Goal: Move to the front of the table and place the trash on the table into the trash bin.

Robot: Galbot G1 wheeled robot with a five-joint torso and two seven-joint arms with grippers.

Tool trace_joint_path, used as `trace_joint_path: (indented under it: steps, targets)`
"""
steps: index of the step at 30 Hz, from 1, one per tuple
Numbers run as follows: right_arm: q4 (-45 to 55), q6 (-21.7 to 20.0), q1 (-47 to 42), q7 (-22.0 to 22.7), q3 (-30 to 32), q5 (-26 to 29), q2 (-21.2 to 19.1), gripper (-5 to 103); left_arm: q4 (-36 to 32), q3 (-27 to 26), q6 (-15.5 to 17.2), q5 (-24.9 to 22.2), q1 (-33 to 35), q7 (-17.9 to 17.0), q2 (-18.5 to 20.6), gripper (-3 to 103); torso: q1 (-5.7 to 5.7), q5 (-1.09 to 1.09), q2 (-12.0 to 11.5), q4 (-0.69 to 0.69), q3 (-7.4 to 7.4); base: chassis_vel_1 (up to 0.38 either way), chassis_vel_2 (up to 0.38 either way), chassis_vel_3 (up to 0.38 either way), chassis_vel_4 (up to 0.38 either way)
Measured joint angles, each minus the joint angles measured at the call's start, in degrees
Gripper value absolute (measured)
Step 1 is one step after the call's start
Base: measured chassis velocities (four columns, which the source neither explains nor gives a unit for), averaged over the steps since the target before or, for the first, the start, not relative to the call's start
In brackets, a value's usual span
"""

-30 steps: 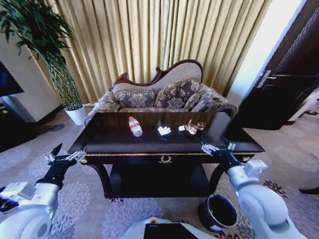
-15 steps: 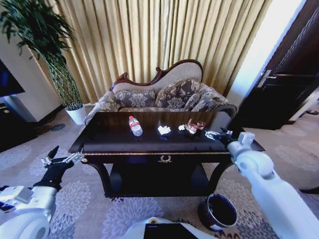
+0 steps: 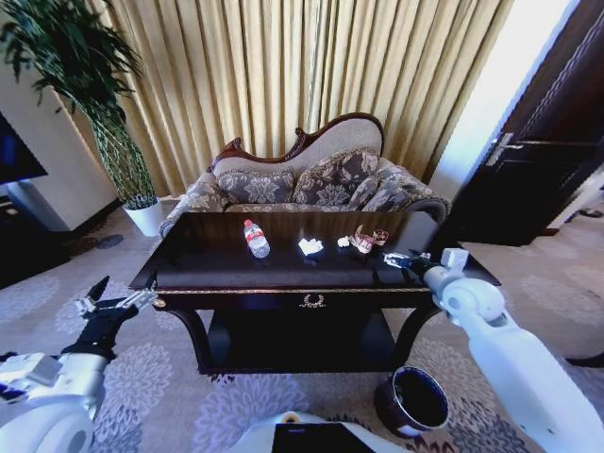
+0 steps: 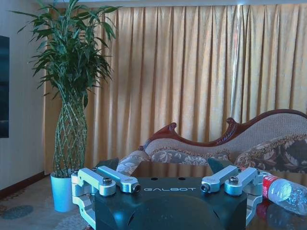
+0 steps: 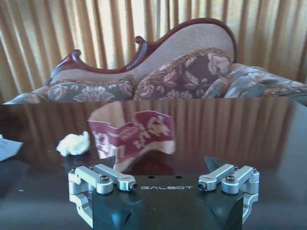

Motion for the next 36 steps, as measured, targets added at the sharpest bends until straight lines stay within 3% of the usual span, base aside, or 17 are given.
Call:
trace_joint_path:
  steps: [16, 36]
  targets:
    - [-3.0, 0.7, 8.4, -0.1, -8.0, -1.3, 0.0, 100, 0.0, -0.3, -0.1, 0.2, -0.1, 0.2, -0.4, 100, 0.00, -0.01, 0.0, -0.01, 0.00, 0.000, 0.000, 0.000, 0.000]
    - [-6.4, 2.4, 10.5, -0.1, -10.6, -3.7, 1.5, 100, 0.0, -0.7, -0.8, 0.6, 0.3, 1.1, -0.6, 100, -0.01, 0.00, 0.0, -0.01, 0.00, 0.000, 0.000, 0.000, 0.000]
